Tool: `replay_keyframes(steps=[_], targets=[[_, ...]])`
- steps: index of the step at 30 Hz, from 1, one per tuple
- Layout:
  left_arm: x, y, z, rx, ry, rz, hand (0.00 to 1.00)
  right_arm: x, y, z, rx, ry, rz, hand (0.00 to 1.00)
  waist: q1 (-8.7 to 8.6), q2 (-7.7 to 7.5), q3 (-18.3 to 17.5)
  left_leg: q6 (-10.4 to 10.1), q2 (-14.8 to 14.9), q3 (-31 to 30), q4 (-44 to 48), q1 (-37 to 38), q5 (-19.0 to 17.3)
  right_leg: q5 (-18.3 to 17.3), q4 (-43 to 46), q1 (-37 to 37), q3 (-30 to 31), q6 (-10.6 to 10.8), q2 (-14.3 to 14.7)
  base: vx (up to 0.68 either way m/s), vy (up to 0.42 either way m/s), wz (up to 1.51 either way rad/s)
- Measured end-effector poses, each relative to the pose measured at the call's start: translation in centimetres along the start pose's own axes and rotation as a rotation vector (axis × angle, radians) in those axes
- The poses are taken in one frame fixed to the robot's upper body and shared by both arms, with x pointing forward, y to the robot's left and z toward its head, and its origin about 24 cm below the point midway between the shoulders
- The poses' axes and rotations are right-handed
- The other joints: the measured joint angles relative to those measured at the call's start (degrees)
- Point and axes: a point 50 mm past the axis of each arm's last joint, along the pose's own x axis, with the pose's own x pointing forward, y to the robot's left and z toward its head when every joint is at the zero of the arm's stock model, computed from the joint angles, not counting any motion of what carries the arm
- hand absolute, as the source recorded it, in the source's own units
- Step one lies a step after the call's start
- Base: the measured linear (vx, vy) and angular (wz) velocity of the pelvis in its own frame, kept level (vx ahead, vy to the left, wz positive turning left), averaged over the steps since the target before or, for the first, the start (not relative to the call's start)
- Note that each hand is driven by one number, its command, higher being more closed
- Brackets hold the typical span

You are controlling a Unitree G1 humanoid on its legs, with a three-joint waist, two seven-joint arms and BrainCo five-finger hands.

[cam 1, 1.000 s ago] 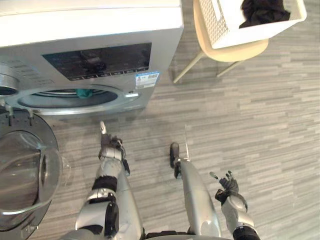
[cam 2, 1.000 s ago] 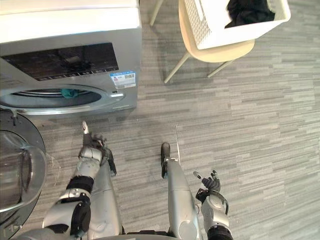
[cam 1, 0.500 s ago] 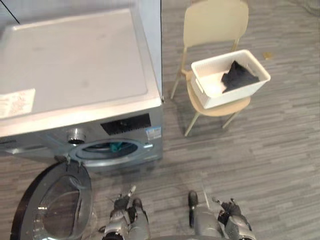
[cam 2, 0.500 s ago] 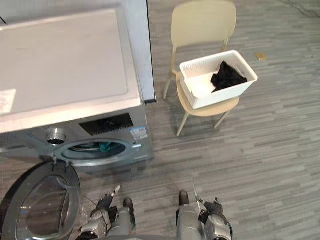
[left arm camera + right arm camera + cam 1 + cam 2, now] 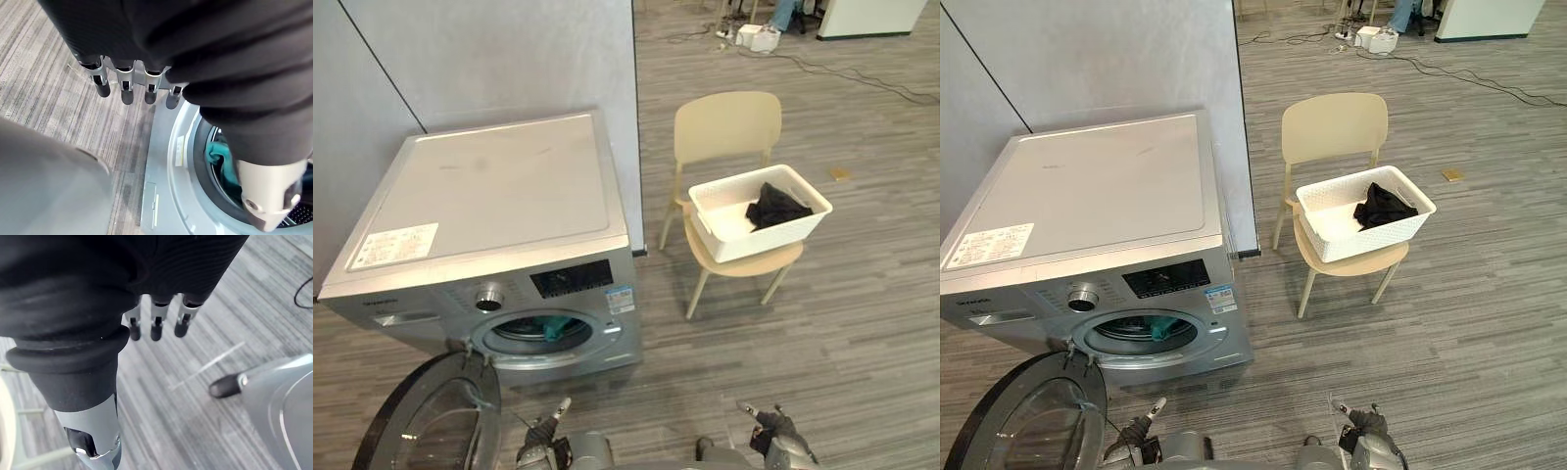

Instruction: Pick up the laundry basket with both hands and put the clothes into the washing machine.

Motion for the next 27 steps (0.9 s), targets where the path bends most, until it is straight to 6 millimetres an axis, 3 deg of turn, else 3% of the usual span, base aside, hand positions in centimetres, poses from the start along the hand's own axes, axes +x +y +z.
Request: replay_keyframes(steps=[1, 4, 8, 9, 12, 14, 15, 16, 17, 18, 19, 20, 21, 23, 25, 27], targets=[[-0.1, -0.2, -0.4, -0.013, 0.014, -0.002, 0.0, 0.0, -0.2, -0.2, -0.003, 0.003, 0.001, 0.0, -0.05, 0.92, -1.0, 0.6, 0.0, -1.4, -6.1, 2.5, -4.1, 0.5, -0.4, -0.8, 0.2, 0.7, 1.1, -0.02, 0.097, -0.18], [0.0, 0.8, -0.7, -0.066, 0.034, 0.033, 0.0, -0.4, 0.9, -1.3, -0.059, 0.029, 0.048, 0.0, 1.11, -2.06, -2.2, 2.0, -1.9, 0.8, -10.5, 4.1, -2.7, 3.9, -4.6, -0.2, 3.0, 1.8, 0.1, 0.03, 0.093, -0.43], [0.1, 0.9, -1.0, -0.035, 0.049, 0.031, 0.0, -0.7, 0.3, -2.3, -0.089, 0.046, 0.045, 0.0, 1.05, -2.45, -3.4, 2.3, -2.2, 4.3, -13.8, 7.3, -2.4, 5.4, -6.6, 0.7, 4.1, 1.4, -0.4, 0.11, 0.046, -0.4], [0.1, 0.7, -0.9, -0.022, 0.043, 0.024, 0.0, -0.7, 0.2, -2.3, -0.095, 0.044, 0.046, 0.0, 1.13, -2.25, -3.3, 2.3, -1.8, 5.2, -14.3, 7.9, -2.4, 5.3, -4.6, -0.5, 3.9, 1.5, 0.1, 0.11, 0.004, -0.66], [0.1, 0.5, -0.7, -0.01, 0.039, 0.006, 0.0, -0.6, 0.9, -1.6, -0.099, 0.02, 0.073, 0.0, 1.0, -1.3, -2.1, 2.2, 1.2, 9.2, -13.8, 8.4, -2.0, 4.3, 13.4, -11.6, -2.6, 2.6, 1.2, 0.07, -0.046, -0.67], [0.2, 1.1, -0.9, 0.014, 0.051, 0.018, 0.0, -0.6, 0.1, -1.8, -0.088, 0.026, 0.052, 0.0, -0.51, -2.04, -0.2, 2.2, 1.2, 9.5, -15.5, 12.9, -2.0, -0.2, 28.3, -14.2, -10.1, -1.2, -5.7, 0.08, -0.093, 0.06], [0.2, 1.2, -1.1, 0.015, 0.057, 0.022, 0.0, -0.6, -0.2, -2.0, -0.088, 0.031, 0.043, 0.0, -0.42, -2.33, -0.3, 1.9, 1.2, 9.5, -16.2, 14.0, -1.9, -0.6, 29.9, -14.1, -10.4, -1.5, -7.6, 0.09, -0.153, 0.28], [0.3, 1.5, -1.2, 0.021, 0.058, 0.025, 0.0, -0.7, -0.8, -2.6, -0.088, 0.049, 0.029, 0.0, -0.31, -2.85, -0.6, 1.0, 1.3, 9.3, -17.4, 15.1, -1.4, -0.7, 30.7, -13.7, -10.0, -1.6, -11.2, 0.09, -0.192, 0.19], [0.3, 1.6, -1.2, 0.024, 0.06, 0.022, 0.0, -0.7, -0.9, -2.7, -0.086, 0.056, 0.027, 0.0, -0.26, -3.04, -0.7, 0.4, 1.5, 9.0, -18.1, 15.4, -1.1, -0.6, 30.0, -13.7, -9.6, -1.5, -13.0, 0.1, -0.281, 0.2], [0.3, 2.0, -1.4, 0.03, 0.065, 0.021, 0.0, -0.6, -1.0, -2.8, -0.07, 0.072, 0.02, 0.0, -0.29, -3.4, -0.8, -1.4, 1.9, 8.7, -19.6, 16.2, 0.0, 0.3, 26.5, -13.8, -7.7, -0.9, -16.1, 0.13, -0.283, 0.08], [0.3, 2.3, -1.6, 0.027, 0.069, 0.028, 0.0, -0.6, -1.0, -3.0, -0.062, 0.086, 0.016, 0.0, -0.29, -3.66, -0.9, -2.1, 2.2, 8.5, -19.9, 16.2, 0.4, 1.6, 24.1, -13.8, -6.5, -0.7, -16.5, 0.19, -0.525, 0.0], [0.5, 3.4, -1.3, 0.047, 0.061, 0.052, 0.0, -0.6, -1.4, -3.7, -0.045, 0.127, 0.004, 0.0, -0.51, -5.41, -2.0, -3.8, 2.0, 6.9, -20.5, 15.6, 1.3, 6.0, 18.0, -12.5, -2.1, 2.5, -16.1, 0.16, -0.601, -0.07], [0.5, 3.4, -1.5, 0.052, 0.072, 0.051, 0.0, -0.5, -2.0, -3.9, -0.044, 0.145, -0.015, 0.0, -0.62, -4.55, -2.0, -4.7, 3.1, 5.5, -21.4, 15.0, 2.6, 3.4, 16.1, -11.4, -1.7, 5.8, -14.6, 0.12, -0.517, -0.07], [0.4, 2.8, -2.0, 0.048, 0.092, 0.037, 0.0, -0.3, -3.6, -3.9, -0.05, 0.161, -0.054, 0.0, -0.57, -2.82, -1.7, -6.4, 5.7, 3.7, -22.7, 15.1, 4.6, -1.4, 11.6, -9.4, -3.8, 8.9, -12.3, 0.09, -0.443, -0.14], [0.2, 1.6, -2.3, 0.032, 0.105, 0.012, 0.0, 0.0, -5.2, -3.6, -0.057, 0.182, -0.094, 0.0, -0.86, 0.01, -1.1, -7.4, 8.3, 2.7, -22.9, 15.6, 7.3, -3.0, 12.3, -8.8, -4.2, 7.4, -9.3, 0.06, -0.43, -0.15], [0.2, 1.8, -2.3, 0.001, 0.103, 0.02, 0.0, 0.0, -5.9, -3.7, -0.074, 0.19, -0.107, 0.0, -0.97, -0.77, -0.9, -7.7, 9.5, 0.1, -17.5, 13.4, 11.4, -4.7, 13.2, -8.1, -3.9, 5.2, -8.1, -0.01, -0.357, -0.12]])
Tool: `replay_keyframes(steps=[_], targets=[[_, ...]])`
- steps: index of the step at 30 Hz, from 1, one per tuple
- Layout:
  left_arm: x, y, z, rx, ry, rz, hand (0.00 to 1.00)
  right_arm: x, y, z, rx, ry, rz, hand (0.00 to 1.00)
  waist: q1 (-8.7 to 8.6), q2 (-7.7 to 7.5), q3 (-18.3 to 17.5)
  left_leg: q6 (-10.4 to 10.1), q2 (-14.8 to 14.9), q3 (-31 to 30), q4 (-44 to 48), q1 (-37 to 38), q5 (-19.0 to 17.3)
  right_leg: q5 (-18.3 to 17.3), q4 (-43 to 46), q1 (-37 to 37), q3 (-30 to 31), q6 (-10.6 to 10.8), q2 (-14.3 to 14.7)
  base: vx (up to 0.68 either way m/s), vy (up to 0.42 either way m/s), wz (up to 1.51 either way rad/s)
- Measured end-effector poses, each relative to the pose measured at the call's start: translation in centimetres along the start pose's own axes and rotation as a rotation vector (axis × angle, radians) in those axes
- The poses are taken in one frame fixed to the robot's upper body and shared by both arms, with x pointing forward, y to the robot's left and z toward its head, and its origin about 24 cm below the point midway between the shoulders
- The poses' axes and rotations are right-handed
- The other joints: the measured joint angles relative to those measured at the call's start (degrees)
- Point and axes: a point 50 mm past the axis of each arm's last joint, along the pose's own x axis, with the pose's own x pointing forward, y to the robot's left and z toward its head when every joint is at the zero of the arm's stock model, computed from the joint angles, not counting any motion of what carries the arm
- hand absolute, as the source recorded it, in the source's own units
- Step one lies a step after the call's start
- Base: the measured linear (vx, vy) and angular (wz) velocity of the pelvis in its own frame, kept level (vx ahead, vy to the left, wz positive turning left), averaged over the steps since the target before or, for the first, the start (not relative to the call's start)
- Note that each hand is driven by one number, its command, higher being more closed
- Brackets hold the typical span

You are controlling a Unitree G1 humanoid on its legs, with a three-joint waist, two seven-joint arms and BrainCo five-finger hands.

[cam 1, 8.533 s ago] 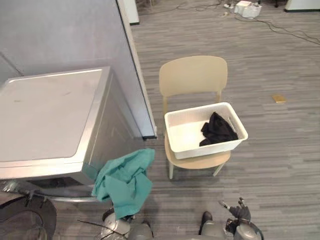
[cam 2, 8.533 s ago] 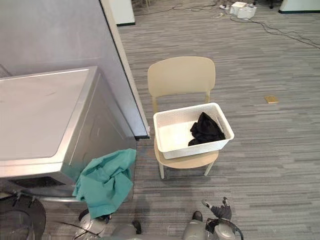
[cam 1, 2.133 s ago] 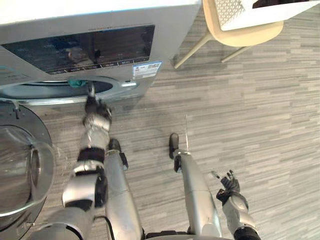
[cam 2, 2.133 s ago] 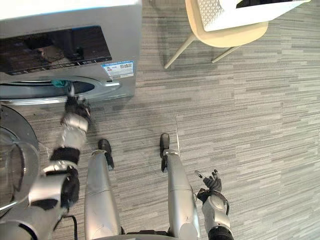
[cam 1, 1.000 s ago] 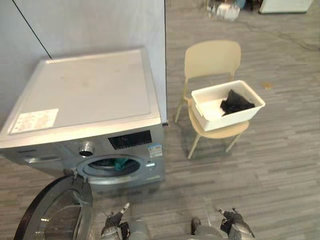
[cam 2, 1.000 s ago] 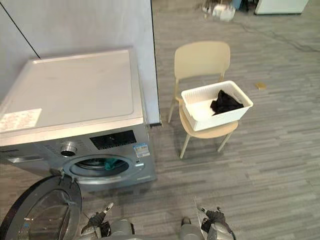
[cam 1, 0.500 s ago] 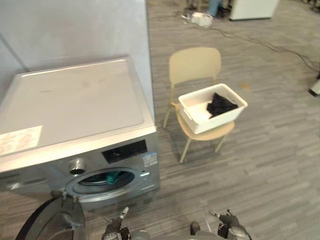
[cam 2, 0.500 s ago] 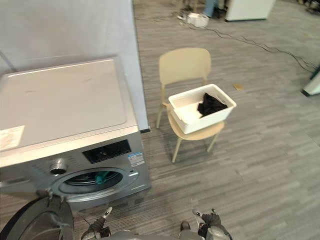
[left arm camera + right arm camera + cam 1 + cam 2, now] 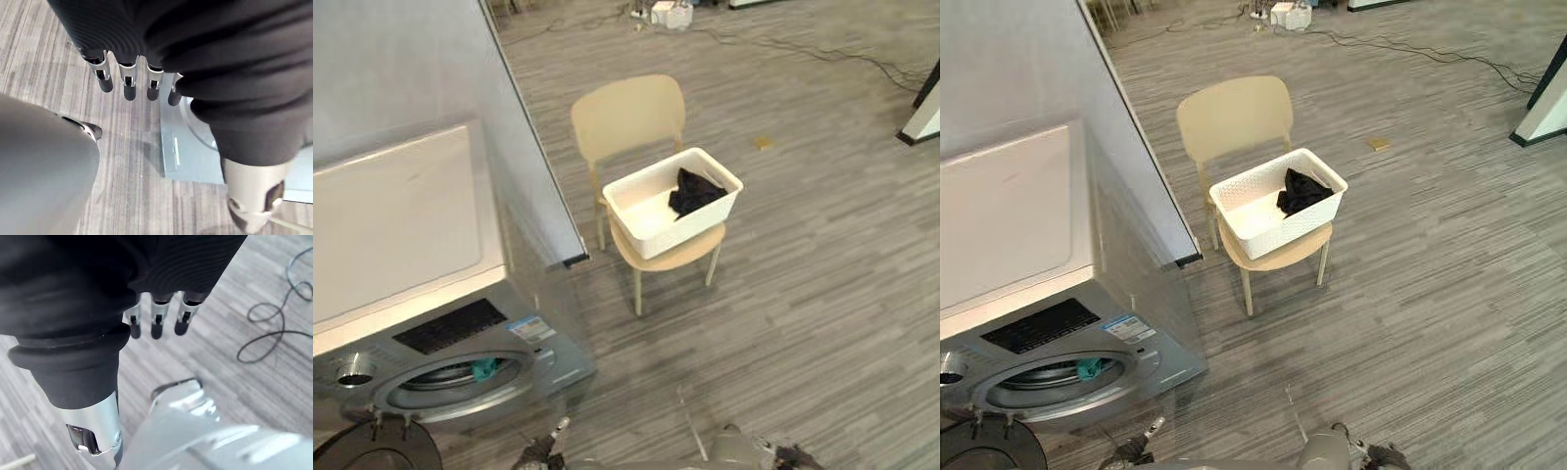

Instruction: Pick up the laundry basket with both hands and put the clothes into the washing machine.

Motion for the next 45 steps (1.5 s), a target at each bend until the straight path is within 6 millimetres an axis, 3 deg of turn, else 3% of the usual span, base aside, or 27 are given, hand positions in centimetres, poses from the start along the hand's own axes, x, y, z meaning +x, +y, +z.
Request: replay_keyframes(steps=[1, 2, 3, 4, 6, 8, 10, 11, 12, 16, 18, 19, 20, 21, 22, 23, 25, 26, 28, 29, 30, 31, 34, 38, 40, 43, 45], targets=[[0.0, 0.2, 0.1, -0.018, -0.004, 0.006, 0.0, 0.0, 0.2, 0.0, -0.001, -0.002, 0.005, 0.0, -0.09, -0.12, 0.0, 1.2, 1.3, -1.6, 5.2, -2.3, 1.1, -0.6, -0.3, 0.4, -0.1, -1.2, 1.2, -0.05, -0.384, -0.12], [0.1, 0.6, 0.5, -0.068, -0.013, 0.018, 0.0, -0.1, 0.8, 0.1, -0.011, -0.006, 0.021, 0.0, -0.42, -0.77, 0.5, 6.8, 3.6, -1.8, 14.4, -8.0, 4.9, -0.7, -1.4, 1.7, -0.9, -2.1, 2.9, -0.06, -0.304, -0.07], [0.1, 0.9, 0.7, -0.085, -0.015, 0.026, 0.0, -0.1, 1.1, 0.1, -0.008, -0.009, 0.028, 0.0, -0.49, -1.38, 0.6, 9.7, 3.9, -1.8, 17.0, -9.4, 6.6, -0.5, -2.2, 2.5, -1.2, -2.7, 3.2, -0.06, -0.315, -0.06], [0.1, 0.8, 1.0, -0.099, -0.025, 0.024, 0.0, -0.2, 1.5, 0.1, 0.003, -0.015, 0.034, 0.0, -0.44, -1.92, 0.7, 10.9, 3.5, -1.7, 21.6, -11.3, 5.9, 0.1, -4.1, 3.8, -1.3, -3.7, 3.2, -0.04, -0.145, -0.02], [0.1, 0.6, 1.1, -0.104, -0.03, 0.017, 0.0, -0.2, 1.3, 0.5, 0.005, -0.029, 0.027, 0.0, -0.27, -1.73, 0.8, 9.0, -0.4, -1.5, 26.6, -13.3, -0.3, 0.9, -6.5, 5.2, -1.1, -4.9, 4.0, 0.01, -0.089, -0.14], [0.0, 0.2, 0.9, -0.111, -0.024, 0.008, 0.0, -0.3, 1.6, 1.0, -0.003, -0.056, 0.039, 0.0, 0.27, -1.24, 0.9, 6.7, -9.4, -0.2, 22.9, -13.0, -10.7, 2.1, -9.2, 6.3, -0.7, -6.4, 5.5, 0.04, -0.016, -0.29], [0.0, 0.2, 0.4, -0.101, -0.011, 0.004, 0.0, -0.4, 2.0, 0.9, 0.0, -0.06, 0.052, 0.0, 0.7, -1.06, 0.4, 7.4, -11.7, 0.9, 9.8, -8.0, -13.2, 4.0, -12.1, 7.1, -0.2, -6.0, 6.5, 0.11, -0.009, -0.13], [-0.1, -0.4, 0.1, -0.108, -0.002, -0.009, 0.0, -0.4, 2.2, 1.1, 0.004, -0.07, 0.057, 0.0, 0.71, -0.07, 0.0, 8.4, -12.6, -0.1, 2.0, -5.1, -13.7, 6.1, -14.1, 6.9, -0.5, -4.4, 7.3, 0.15, -0.012, 0.04], [-0.1, -0.5, 0.3, -0.114, -0.005, -0.012, 0.0, -0.5, 2.6, 1.2, 0.003, -0.073, 0.067, 0.0, 0.85, -0.62, 0.3, 9.5, -13.2, -0.3, 0.8, -4.8, -12.5, 7.0, -15.1, 6.8, -0.6, -4.4, 6.9, 0.13, 0.023, 0.06], [-0.2, -0.5, 0.0, -0.166, 0.013, -0.004, 0.0, -1.0, 4.2, 1.4, 0.017, -0.097, 0.105, 0.0, 1.4, -0.5, 0.8, 10.1, -14.1, 0.5, 0.4, -2.6, -12.7, 6.4, -13.0, 7.9, -0.8, -4.6, 5.9, 0.12, 0.081, -0.03], [-0.2, -0.8, 0.3, -0.165, 0.008, -0.011, 0.0, -1.3, 4.8, 1.4, 0.008, -0.127, 0.128, 0.0, 2.0, -0.78, 0.9, 11.3, -14.2, 1.3, 0.3, 0.1, -15.5, 2.3, 2.4, 2.7, -0.8, -3.4, 5.0, 0.05, 0.04, -0.15], [-0.1, -0.5, 0.6, -0.161, 0.0, -0.006, 0.0, -1.4, 5.1, 1.4, -0.003, -0.131, 0.141, 0.0, 2.32, -1.82, 1.2, 11.6, -14.6, 1.9, 1.3, 0.2, -16.5, 1.7, 11.8, -1.8, 0.7, -2.9, 4.1, 0.03, 0.005, -0.16], [0.0, -0.3, 0.7, -0.159, -0.003, 0.0, 0.0, -1.5, 5.3, 1.3, 0.004, -0.133, 0.149, 0.0, 2.27, -2.67, 1.4, 11.7, -15.1, 2.1, 2.0, 0.4, -17.1, 2.4, 18.5, -5.0, 2.2, -2.6, 3.7, 0.07, -0.047, -0.03], [0.1, 0.4, 0.9, -0.155, -0.009, 0.015, 0.0, -1.7, 5.5, 1.7, 0.017, -0.153, 0.162, 0.0, 1.99, -4.2, 2.2, 12.0, -15.9, 1.7, 3.6, 1.7, -18.5, 6.0, 29.0, -9.2, 5.1, -2.3, 3.3, 0.13, -0.095, 0.27], [0.1, 0.6, 1.3, -0.151, -0.018, 0.018, 0.0, -1.7, 5.1, 1.6, 0.023, -0.157, 0.155, 0.0, 1.23, -3.94, 2.8, 12.0, -15.7, 0.4, 4.9, 3.1, -19.8, 9.1, 36.1, -11.9, 7.0, -1.6, 3.5, 0.19, -0.112, 0.43], [0.1, 0.6, 1.3, -0.15, -0.013, 0.018, 0.0, -1.6, 4.8, 1.4, 0.027, -0.154, 0.146, 0.0, 1.03, -4.02, 2.7, 12.0, -15.4, -0.5, 5.2, 3.7, -20.2, 8.6, 38.7, -12.5, 7.3, -1.6, 3.7, 0.21, -0.142, 0.62], [0.1, 0.4, 1.4, -0.151, -0.016, 0.012, 0.0, -1.5, 3.7, 0.7, 0.042, -0.131, 0.116, 0.0, 0.94, -3.77, 2.6, 11.0, -13.7, -3.7, 5.0, 4.9, -20.8, 6.6, 39.4, -15.0, 7.3, -2.6, 3.5, 0.25, -0.178, 0.83], [0.1, 0.3, 1.3, -0.152, -0.011, 0.011, 0.0, -1.4, 3.2, 0.2, 0.06, -0.112, 0.098, 0.0, 0.88, -3.3, 2.6, 10.0, -12.4, -5.2, 4.5, 5.4, -21.0, 5.8, 34.2, -15.9, 7.9, -4.2, 3.1, 0.3, -0.238, 0.74], [0.1, 0.2, 1.0, -0.154, 0.0, 0.013, 0.0, -1.3, 2.8, -0.5, 0.068, -0.082, 0.085, 0.0, 0.79, -2.69, 2.5, 8.8, -10.6, -6.7, 3.8, 6.1, -21.3, 6.1, 21.8, -14.3, 9.5, -4.5, 3.4, 0.34, -0.325, 0.51], [0.1, 0.7, 0.8, -0.159, 0.001, 0.029, 0.0, -1.4, 2.8, -2.0, 0.065, -0.027, 0.083, 0.0, 0.65, -3.89, 2.0, 8.3, -9.9, -8.0, 1.7, 8.1, -21.1, 10.9, 6.8, -9.8, 11.9, -3.2, 3.0, 0.36, -0.41, 0.5], [0.1, 0.6, 0.7, -0.153, 0.004, 0.028, 0.0, -1.4, 2.5, -2.7, 0.066, -0.005, 0.077, 0.0, 0.52, -3.76, 1.4, 7.9, -9.1, -9.1, 1.2, 8.8, -21.2, 7.7, 5.3, -7.5, 12.0, 0.8, 2.9, 0.43, -0.471, 0.39], [-0.1, -0.4, 0.2, -0.159, 0.018, 0.005, 0.0, -1.2, 1.8, -2.4, 0.071, -0.001, 0.058, 0.0, 0.75, -1.02, 0.7, 6.2, -6.7, -10.4, 0.9, 8.4, -19.8, 5.4, 3.6, -6.3, 10.2, 0.5, 4.8, 0.29, -0.384, 0.25], [-0.2, -1.3, 0.3, -0.139, 0.016, -0.014, 0.0, -1.0, 1.9, -1.5, 0.074, -0.019, 0.059, 0.0, 0.37, -0.4, 0.2, 4.1, -5.9, -13.2, 0.2, 8.4, -12.1, 1.2, 7.3, -6.8, 7.5, -1.7, 5.3, 0.22, -0.363, 0.22], [-0.5, -1.6, -0.8, -0.133, 0.039, -0.03, 0.0, -0.9, 1.9, -0.8, 0.053, -0.036, 0.064, 0.0, 0.39, 0.75, -1.8, 1.6, -1.7, -16.9, 2.3, 7.8, -7.3, -3.2, 9.7, -4.5, 3.0, -4.9, 8.2, 0.22, -0.33, 0.35], [-0.4, -1.3, -0.7, -0.131, 0.035, -0.03, 0.0, -0.9, 2.3, -0.4, 0.056, -0.045, 0.074, 0.0, 0.13, 0.43, -2.6, 2.6, -1.0, -19.7, 8.3, 3.5, -4.9, -3.6, 7.7, -2.7, 0.6, -5.6, 8.8, 0.12, -0.216, 0.5], [-0.3, -0.5, 0.3, -0.146, -0.008, -0.011, 0.0, -1.4, 4.2, 1.5, 0.044, -0.12, 0.127, 0.0, 0.55, -0.93, -2.1, 4.5, 0.0, -18.9, 24.9, -6.6, 6.5, -2.4, 3.0, 2.1, -1.6, -8.0, 10.0, 0.09, -0.217, 0.34], [-0.2, 0.1, 0.5, -0.143, -0.016, 0.0, 0.0, -2.3, 5.2, 4.8, 0.073, -0.261, 0.146, 0.0, 0.77, -1.45, -1.9, 5.4, 0.3, -12.9, 32.2, -11.4, 0.8, -1.8, 1.0, 4.1, -2.3, -9.3, 9.4, 0.06, -0.118, 0.05]])
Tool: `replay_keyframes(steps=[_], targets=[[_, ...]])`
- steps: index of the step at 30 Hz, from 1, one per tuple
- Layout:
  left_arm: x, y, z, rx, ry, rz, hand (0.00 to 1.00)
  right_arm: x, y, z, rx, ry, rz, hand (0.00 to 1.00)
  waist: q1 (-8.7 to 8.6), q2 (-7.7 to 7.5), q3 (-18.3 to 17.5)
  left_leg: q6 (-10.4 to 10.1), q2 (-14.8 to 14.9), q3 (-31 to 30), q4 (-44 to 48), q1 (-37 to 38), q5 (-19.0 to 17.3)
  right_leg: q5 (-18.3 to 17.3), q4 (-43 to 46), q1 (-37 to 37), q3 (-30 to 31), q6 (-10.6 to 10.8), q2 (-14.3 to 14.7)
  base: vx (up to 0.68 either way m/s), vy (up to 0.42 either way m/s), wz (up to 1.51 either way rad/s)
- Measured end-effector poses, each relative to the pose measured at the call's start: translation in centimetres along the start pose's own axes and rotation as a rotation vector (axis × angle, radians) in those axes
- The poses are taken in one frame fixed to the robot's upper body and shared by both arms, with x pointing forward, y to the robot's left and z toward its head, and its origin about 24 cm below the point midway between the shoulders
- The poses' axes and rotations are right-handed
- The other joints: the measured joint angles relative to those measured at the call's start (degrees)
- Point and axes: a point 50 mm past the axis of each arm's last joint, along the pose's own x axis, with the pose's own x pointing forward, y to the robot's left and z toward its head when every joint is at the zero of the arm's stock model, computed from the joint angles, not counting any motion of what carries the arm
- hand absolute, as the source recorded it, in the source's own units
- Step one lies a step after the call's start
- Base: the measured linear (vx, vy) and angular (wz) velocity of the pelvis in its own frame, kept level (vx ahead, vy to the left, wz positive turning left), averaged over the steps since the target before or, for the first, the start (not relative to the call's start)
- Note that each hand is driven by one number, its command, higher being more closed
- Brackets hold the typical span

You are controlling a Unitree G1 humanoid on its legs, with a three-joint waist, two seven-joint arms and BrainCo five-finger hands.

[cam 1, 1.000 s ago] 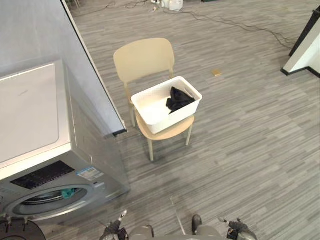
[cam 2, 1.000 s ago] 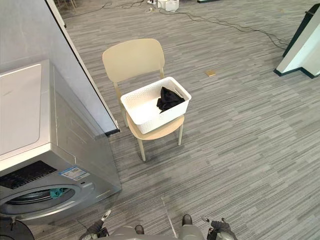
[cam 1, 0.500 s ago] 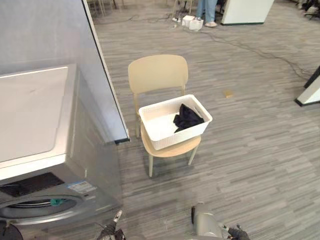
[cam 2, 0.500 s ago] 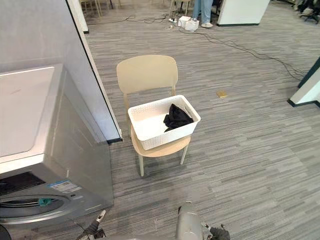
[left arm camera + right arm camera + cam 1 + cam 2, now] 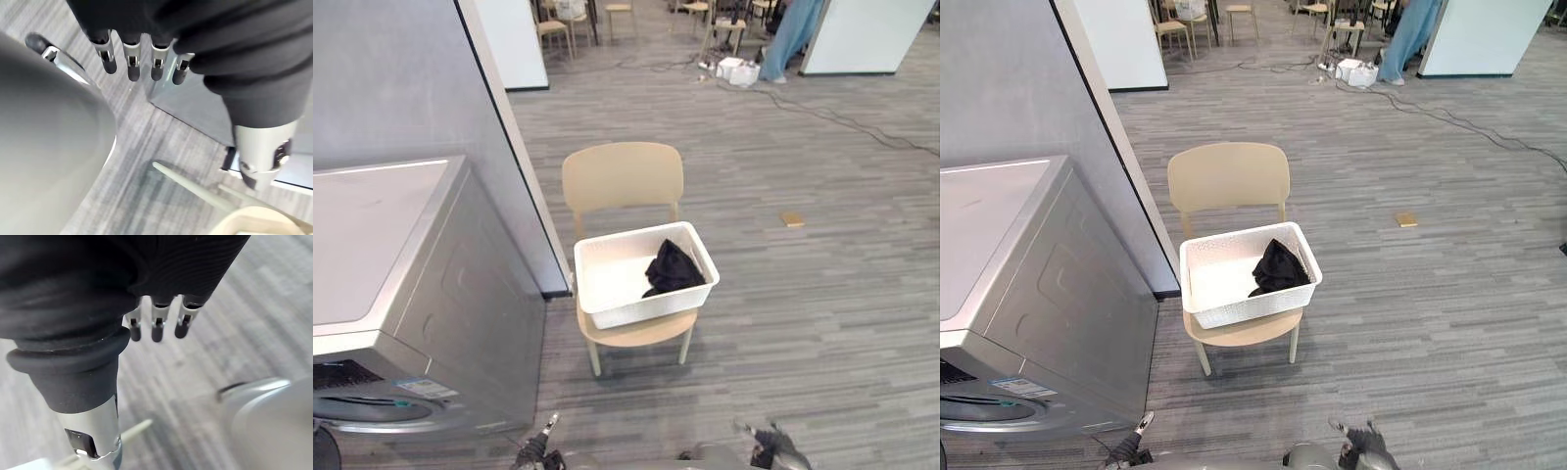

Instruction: Pick up the laundry basket with both hands and put the clothes into the washing machine.

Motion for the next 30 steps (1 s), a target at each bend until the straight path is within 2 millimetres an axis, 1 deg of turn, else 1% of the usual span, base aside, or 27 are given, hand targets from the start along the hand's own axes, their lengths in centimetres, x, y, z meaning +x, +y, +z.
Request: replay_keyframes(steps=[1, 2, 3, 4, 5, 6, 7, 8, 9, 10, 11, 12, 14, 15, 16, 17, 18, 19, 20, 21, 23, 24, 25, 26, 27, 28, 30], targets=[[0.0, -0.1, 0.2, 0.036, -0.009, -0.001, 0.0, -0.2, 0.3, 2.7, 0.017, -0.116, 0.002, 0.0, -0.37, -0.09, 0.0, 2.1, -1.2, 5.9, -0.1, -1.4, -5.4, 0.1, -1.0, 1.0, -0.3, 0.0, -0.9, 0.03, -0.027, 0.22], [0.0, -0.2, 0.2, 0.061, -0.013, 0.002, 0.0, -0.5, 0.2, 5.0, 0.033, -0.221, -0.01, 0.0, -0.33, -0.1, 0.0, 2.6, -3.5, 10.9, -4.9, -1.2, -8.9, 0.2, -2.3, 2.1, -0.8, 0.3, -1.6, 0.02, 0.006, 0.28], [-0.1, -0.3, 0.0, 0.069, -0.009, 0.001, 0.0, -0.8, 0.3, 6.5, 0.052, -0.287, -0.014, 0.0, -0.24, -0.04, -0.1, 2.6, -5.7, 12.7, -10.8, -1.0, -9.8, 0.4, -3.3, 2.5, -1.0, 0.5, -1.8, 0.03, 0.057, 0.23], [-0.1, -0.3, -0.2, 0.068, -0.005, 0.004, 0.0, -1.1, 0.1, 8.4, 0.064, -0.36, -0.024, 0.0, -0.3, 0.15, -0.1, 2.5, -8.3, 12.8, -18.3, -0.4, -9.7, 0.8, -4.2, 2.4, -1.1, 1.1, -1.7, 0.03, 0.107, 0.06], [-0.1, -0.2, -0.4, 0.071, 0.002, 0.011, 0.0, -1.6, 0.1, 10.2, 0.079, -0.432, -0.033, 0.0, -0.27, 0.45, -0.3, 2.8, -10.3, 12.4, -25.9, 0.3, -8.9, 1.1, -4.5, 1.9, -1.0, 1.5, -1.2, 0.06, 0.114, -0.03], [-0.1, 0.2, -0.3, 0.075, -0.004, 0.025, 0.0, -2.1, 0.4, 11.2, 0.096, -0.479, -0.029, 0.0, -0.18, -0.85, -0.7, 2.6, -11.7, 12.6, -29.0, 1.8, -7.1, 1.3, -4.6, 1.9, 0.0, 2.2, -2.1, 0.1, 0.084, 0.0], [0.0, 0.6, -0.1, 0.079, -0.007, 0.035, 0.0, -3.1, 0.5, 13.2, 0.104, -0.574, -0.032, 0.0, -0.33, -1.87, -0.5, 3.6, -12.8, 12.7, -31.3, 2.8, -6.0, 2.0, -6.3, 2.3, -0.2, 2.9, -2.8, 0.12, 0.081, 0.03], [0.0, 0.6, -0.1, 0.098, -0.01, 0.036, 0.0, -4.3, 0.5, 15.1, 0.105, -0.685, -0.043, 0.0, -0.4, -1.9, -0.5, 3.7, -13.3, 12.8, -31.7, 3.0, -5.9, 2.9, -8.2, 3.4, -0.2, 3.3, -3.3, 0.12, 0.085, 0.05], [0.0, 0.6, 0.0, 0.109, -0.013, 0.036, 0.0, -4.8, 0.5, 16.0, 0.104, -0.733, -0.046, 0.0, -0.37, -1.86, -0.5, 3.7, -13.6, 12.9, -31.8, 3.3, -5.9, 3.3, -9.0, 3.8, -0.2, 3.5, -3.3, 0.08, 0.108, -0.01], [0.0, 0.6, 0.0, 0.132, -0.016, 0.038, 0.0, -5.7, 0.7, 17.4, 0.088, -0.81, -0.044, 0.0, -0.35, -1.72, -0.5, 3.8, -14.2, 12.7, -32.6, 4.0, -5.9, 4.1, -11.0, 5.0, -0.2, 4.0, -3.4, 0.08, 0.093, 0.05], [0.1, 0.8, 0.1, 0.161, -0.023, 0.04, 0.0, -6.1, 0.7, 18.5, 0.056, -0.868, -0.042, 0.0, -0.38, -1.64, -0.5, 4.6, -14.8, 12.3, -34.2, 4.8, -5.3, 4.9, -13.2, 6.2, -0.5, 4.3, -3.8, 0.07, 0.094, 0.07], [0.1, 0.9, 0.3, 0.182, -0.028, 0.04, 0.0, -6.3, 0.6, 19.0, 0.04, -0.886, -0.04, 0.0, -0.27, -1.56, -0.7, 4.9, -15.1, 12.3, -34.9, 4.8, -5.1, 5.3, -14.0, 6.3, -0.6, 4.5, -3.9, 0.06, 0.074, 0.08], [0.1, 0.8, 0.3, 0.203, -0.032, 0.024, 0.0, -6.7, 0.9, 21.4, -0.072, -0.966, -0.026, 0.0, -0.17, -1.06, -0.8, 5.5, -15.9, 12.3, -36.7, 4.5, -4.2, 7.1, -16.6, 6.5, -0.6, 4.8, -4.3, 0.04, 0.069, 0.0], [0.1, 0.9, 0.3, 0.209, -0.03, 0.021, 0.0, -6.7, 1.1, 22.0, -0.108, -0.981, -0.017, 0.0, -0.22, -0.96, -0.8, 5.5, -16.3, 12.3, -37.0, 4.5, -4.0, 7.6, -17.3, 6.6, -0.6, 4.9, -4.3, 0.04, 0.071, -0.01], [0.2, 1.1, 0.5, 0.235, -0.033, 0.022, 0.0, -6.5, 1.5, 23.2, -0.198, -1.002, -0.004, 0.0, -0.23, -0.97, -0.7, 5.6, -16.6, 11.9, -37.5, 4.4, -3.8, 8.1, -18.4, 7.1, -0.7, 5.1, -4.4, 0.02, 0.042, 0.01], [0.2, 1.3, 0.5, 0.244, -0.036, 0.025, 0.0, -6.4, 1.8, 23.7, -0.239, -1.009, -0.001, 0.0, -0.15, -1.02, -0.7, 5.7, -16.6, 11.8, -37.6, 4.4, -3.7, 8.3, -18.7, 7.0, -0.7, 5.0, -4.4, 0.0, 0.035, 0.03], [0.3, 1.7, 0.6, 0.259, -0.037, 0.031, 0.0, -6.2, 2.5, 24.9, -0.316, -1.022, 0.011, 0.0, -0.07, -1.1, -0.5, 5.8, -16.6, 11.6, -37.7, 4.2, -3.6, 8.8, -19.4, 7.0, -0.8, 5.0, -4.3, -0.02, 0.013, 0.03], [0.3, 1.8, 0.7, 0.274, -0.041, 0.031, 0.0, -6.3, 3.2, 25.9, -0.359, -1.04, 0.022, 0.0, -0.1, -1.12, 0.2, 5.8, -16.7, 11.2, -37.7, 3.9, -3.5, 9.1, -19.9, 7.0, -0.9, 4.9, -4.2, -0.04, 0.008, 0.05], [0.3, 1.9, 0.9, 0.289, -0.048, 0.032, 0.0, -6.5, 3.8, 27.1, -0.391, -1.062, 0.03, 0.0, -0.06, -1.15, 0.9, 5.9, -16.7, 10.9, -37.7, 3.2, -3.3, 9.5, -20.4, 6.6, -1.0, 5.0, -4.2, -0.06, 0.006, 0.05], [0.3, 2.0, 1.1, 0.301, -0.056, 0.034, 0.0, -6.9, 4.8, 28.8, -0.429, -1.089, 0.042, 0.0, 0.04, -1.15, 2.2, 6.0, -16.8, 10.6, -37.8, 2.0, -2.9, 10.1, -20.4, 5.3, -1.0, 4.8, -4.2, -0.1, 0.015, 0.04], [0.4, 2.1, 1.3, 0.322, -0.064, 0.032, 0.0, -7.9, 6.1, 31.9, -0.494, -1.135, 0.053, 0.0, 0.32, -1.26, 5.4, 6.2, -16.9, 9.9, -37.7, -0.5, -1.8, 11.6, -21.2, 3.3, -1.1, 4.8, -4.1, -0.13, 0.025, 0.04], [0.4, 2.1, 1.5, 0.33, -0.069, 0.032, 0.0, -8.3, 6.4, 33.1, -0.506, -1.15, 0.045, 0.0, 0.58, -1.21, 7.0, 6.4, -17.0, 9.5, -37.7, -1.6, -1.3, 12.2, -21.3, 2.5, -1.3, 4.7, -4.1, -0.12, 0.027, 0.1], [0.4, 1.9, 1.6, 0.336, -0.073, 0.029, 0.0, -8.8, 6.5, 34.6, -0.52, -1.16, 0.026, 0.0, 1.34, -1.3, 9.1, 6.5, -17.1, 9.3, -37.6, -2.7, -0.8, 12.7, -21.4, 1.8, -1.5, 4.8, -4.2, -0.1, 0.023, 0.2], [0.4, 1.6, 1.9, 0.324, -0.078, 0.022, 0.0, -9.2, 6.4, 35.9, -0.545, -1.168, 0.005, 0.0, 1.72, -1.16, 11.2, 6.9, -17.2, 8.6, -37.4, -3.6, -0.3, 13.2, -21.2, 1.4, -2.2, 4.6, -4.2, -0.09, 0.02, 0.26], [0.4, 1.5, 2.0, 0.324, -0.083, 0.021, 0.0, -9.5, 6.5, 36.5, -0.564, -1.172, -0.001, 0.0, 1.91, -1.13, 12.2, 6.9, -17.3, 8.0, -37.3, -4.0, -0.1, 13.3, -21.1, 1.3, -2.5, 4.5, -4.2, -0.13, 0.025, 0.34], [0.4, 1.4, 2.4, 0.315, -0.092, 0.019, 0.0, -10.2, 7.0, 37.7, -0.6, -1.186, -0.004, 0.0, 2.03, -1.31, 13.6, 6.9, -17.4, 7.3, -36.9, -5.2, 0.2, 13.4, -20.9, 0.4, -2.9, 4.3, -4.2, -0.1, 0.019, 0.23], [0.5, 1.0, 2.7, 0.301, -0.1, 0.012, 0.0, -11.2, 7.1, 39.0, -0.627, -1.209, -0.015, 0.0, 3.27, -1.17, 14.6, 6.8, -17.3, 7.0, -36.7, -6.5, 0.4, 13.7, -20.9, -0.7, -3.0, 4.3, -4.2, -0.09, 0.016, 0.14]])
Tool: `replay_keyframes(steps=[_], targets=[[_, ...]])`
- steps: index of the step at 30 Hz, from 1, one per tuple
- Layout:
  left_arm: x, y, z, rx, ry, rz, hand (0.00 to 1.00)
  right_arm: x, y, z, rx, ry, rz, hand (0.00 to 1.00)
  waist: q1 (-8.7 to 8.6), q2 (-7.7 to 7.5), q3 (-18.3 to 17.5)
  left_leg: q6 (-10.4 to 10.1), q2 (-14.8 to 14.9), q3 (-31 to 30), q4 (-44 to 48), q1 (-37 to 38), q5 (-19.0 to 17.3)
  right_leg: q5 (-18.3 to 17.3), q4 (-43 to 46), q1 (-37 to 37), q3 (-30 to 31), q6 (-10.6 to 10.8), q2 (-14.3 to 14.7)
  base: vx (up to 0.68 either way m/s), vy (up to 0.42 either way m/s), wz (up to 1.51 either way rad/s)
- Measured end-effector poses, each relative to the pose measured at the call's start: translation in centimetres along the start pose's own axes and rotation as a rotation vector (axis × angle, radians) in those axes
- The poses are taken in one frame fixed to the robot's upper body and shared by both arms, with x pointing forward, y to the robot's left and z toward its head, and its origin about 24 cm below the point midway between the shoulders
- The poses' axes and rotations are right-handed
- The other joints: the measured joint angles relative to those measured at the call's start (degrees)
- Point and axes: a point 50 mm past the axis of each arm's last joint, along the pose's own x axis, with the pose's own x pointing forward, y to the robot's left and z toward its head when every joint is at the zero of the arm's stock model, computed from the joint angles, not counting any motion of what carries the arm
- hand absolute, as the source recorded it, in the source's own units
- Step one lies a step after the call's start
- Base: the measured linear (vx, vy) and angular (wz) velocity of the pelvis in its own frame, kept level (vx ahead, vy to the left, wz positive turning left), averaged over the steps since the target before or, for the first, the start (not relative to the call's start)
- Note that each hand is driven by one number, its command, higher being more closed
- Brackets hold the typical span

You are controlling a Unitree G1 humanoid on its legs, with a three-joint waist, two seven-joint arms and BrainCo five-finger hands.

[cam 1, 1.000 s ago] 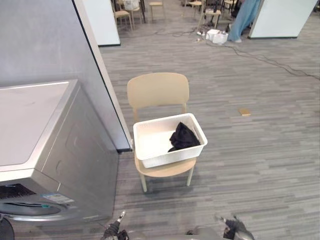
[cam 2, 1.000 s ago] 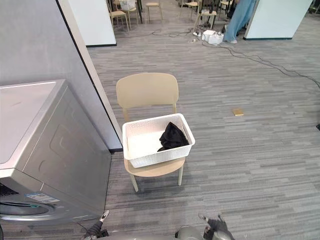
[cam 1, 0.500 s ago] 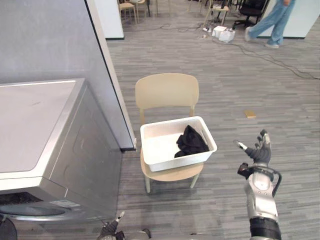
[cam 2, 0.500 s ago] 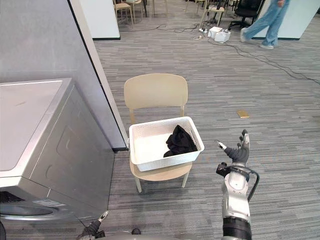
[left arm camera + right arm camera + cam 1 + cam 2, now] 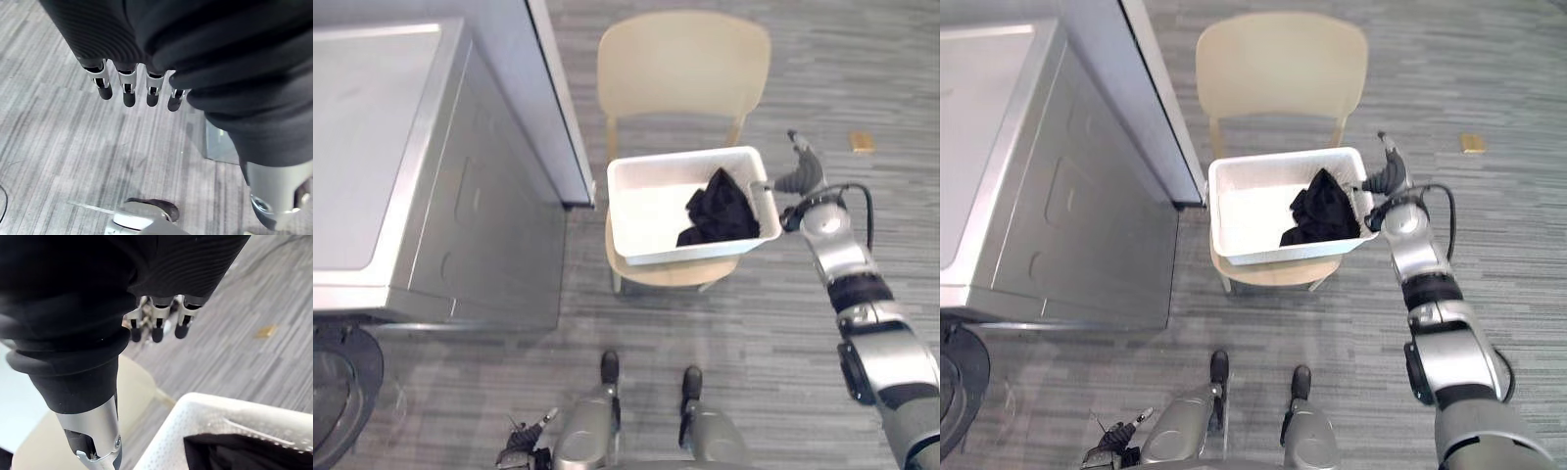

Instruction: Pick up the laundry basket with both hands and put the clothes into the washing machine.

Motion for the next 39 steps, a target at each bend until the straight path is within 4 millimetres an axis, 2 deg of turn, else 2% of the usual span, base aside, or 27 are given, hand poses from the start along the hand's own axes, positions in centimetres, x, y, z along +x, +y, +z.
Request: replay_keyframes(steps=[2, 4, 7, 11, 16, 21, 25, 32, 39], targets=[[0.0, 0.0, 0.3, -0.018, -0.007, 0.002, 0.0, 1.0, -0.4, 1.9, -0.017, -0.033, 0.002, 0.0, 0.27, -0.07, 1.9, 0.1, -0.1, -0.9, 0.0, -1.0, 0.4, 0.1, 0.1, -0.5, -0.8, -0.1, 0.0, -0.07, 0.012, 0.19], [0.0, -0.1, 0.6, -0.017, -0.017, -0.001, 0.0, 1.5, -0.9, 2.9, -0.017, -0.046, 0.009, 0.0, 1.01, -0.05, 3.3, 0.1, -0.1, -1.0, 0.1, -1.8, 0.4, 0.1, 0.4, -1.7, -0.7, -0.1, 0.0, -0.06, 0.018, 0.04], [0.1, -0.6, 1.8, -0.019, -0.055, -0.002, 0.0, 2.0, -2.0, 3.4, -0.012, -0.038, -0.015, 0.0, 1.47, -0.03, 6.1, 0.1, -0.2, -1.8, 0.4, -3.9, 1.2, 0.2, 1.1, -3.3, -1.3, -0.2, 0.0, -0.03, 0.01, 0.12], [0.0, -1.1, 3.3, -0.025, -0.109, -0.011, 0.0, 2.1, -2.4, 1.8, 0.007, 0.041, -0.024, 0.0, 1.63, 0.09, 8.3, 0.1, -0.2, -3.0, 2.0, -6.7, 1.2, 0.4, 1.1, -4.8, -2.4, -0.5, 0.2, -0.01, -0.006, 0.13], [0.0, -1.5, 4.5, -0.03, -0.142, -0.015, 0.0, 2.2, -3.2, 0.5, 0.039, 0.123, -0.048, 0.0, 2.81, 0.13, 8.3, 0.1, 0.2, -3.5, 2.9, -9.4, 1.2, 1.1, 1.1, -6.9, -2.2, -1.4, 0.7, 0.0, -0.001, -0.01], [0.0, -1.9, 5.3, -0.025, -0.166, -0.02, 0.0, 2.2, -4.3, 0.2, 0.026, 0.132, -0.071, 0.0, 3.24, 0.3, 8.4, 0.0, 0.6, -4.6, 4.1, -13.0, 1.2, 1.3, 1.1, -9.5, -2.6, -1.6, 1.2, -0.06, -0.01, 0.08], [-0.2, -2.5, 6.1, -0.025, -0.195, -0.036, 0.0, 1.9, -5.1, -1.3, 0.011, 0.197, -0.086, 0.0, 3.83, 0.71, 8.8, -0.5, 0.7, -5.6, 4.2, -15.9, 1.6, 1.9, 0.9, -11.8, -3.4, -2.1, 1.5, -0.05, -0.006, 0.07], [-0.2, -2.8, 6.9, -0.029, -0.215, -0.035, 0.0, 1.8, -5.6, -1.5, -0.01, 0.199, -0.094, 0.0, 4.71, 1.12, 9.3, -0.6, 0.9, -6.9, 5.3, -19.5, 1.6, 2.2, 0.6, -14.3, -4.0, -2.2, 2.2, -0.01, -0.009, 0.04], [-0.3, -3.2, 8.1, -0.044, -0.241, -0.034, 0.0, 2.0, -5.1, -0.6, -0.038, 0.159, -0.072, 0.0, 5.49, 1.03, 9.6, -0.6, 1.4, -7.5, 5.9, -21.8, 1.6, 3.6, -0.2, -15.8, -3.8, -2.6, 2.7, 0.0, 0.0, 0.01]])
